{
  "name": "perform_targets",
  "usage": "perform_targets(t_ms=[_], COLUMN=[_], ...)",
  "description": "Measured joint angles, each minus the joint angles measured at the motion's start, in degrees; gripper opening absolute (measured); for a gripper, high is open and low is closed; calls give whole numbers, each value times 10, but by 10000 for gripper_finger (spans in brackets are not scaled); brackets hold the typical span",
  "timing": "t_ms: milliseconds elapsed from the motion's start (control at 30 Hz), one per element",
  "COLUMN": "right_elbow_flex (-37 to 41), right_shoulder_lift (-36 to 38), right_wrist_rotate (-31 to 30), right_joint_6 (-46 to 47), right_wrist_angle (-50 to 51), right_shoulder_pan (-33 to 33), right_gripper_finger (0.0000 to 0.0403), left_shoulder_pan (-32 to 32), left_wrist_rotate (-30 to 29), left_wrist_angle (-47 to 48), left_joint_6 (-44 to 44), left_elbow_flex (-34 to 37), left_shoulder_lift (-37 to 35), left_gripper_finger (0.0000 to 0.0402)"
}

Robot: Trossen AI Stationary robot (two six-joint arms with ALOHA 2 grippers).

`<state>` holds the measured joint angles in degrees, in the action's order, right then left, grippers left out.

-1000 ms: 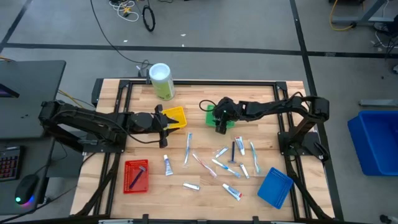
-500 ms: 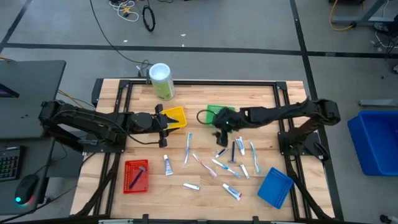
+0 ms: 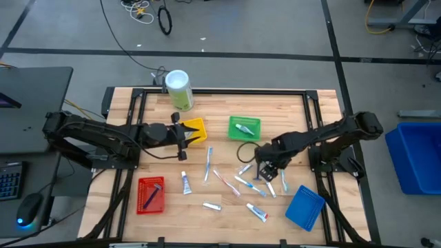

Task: Pick & Place Travel size toiletries
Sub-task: Put the green toothbrush into the blue bin

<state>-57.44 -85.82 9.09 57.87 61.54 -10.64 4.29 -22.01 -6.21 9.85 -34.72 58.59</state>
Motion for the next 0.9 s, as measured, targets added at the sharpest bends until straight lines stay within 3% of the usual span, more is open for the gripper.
perform_targets(t_ms=[267, 633, 900], right_elbow_flex=[83, 188, 198], right_shoulder_lift=[0, 2, 2], right_wrist_rotate=[-5, -33, -44], right_joint_6=[107, 150, 149], right_wrist_angle=[-30, -171, -182], right_shoulder_pan=[-18, -18, -18], right_gripper_finger=[228, 209, 121], left_shoulder_pan=[-6, -81, -104], left_wrist_rotate=[154, 218, 218], left_wrist_angle=[-15, -17, -14], left_joint_6=[-4, -34, -35], left_elbow_flex=[0, -1, 0], left_shoulder_lift=[3, 20, 26], left_gripper_finger=[133, 133, 133])
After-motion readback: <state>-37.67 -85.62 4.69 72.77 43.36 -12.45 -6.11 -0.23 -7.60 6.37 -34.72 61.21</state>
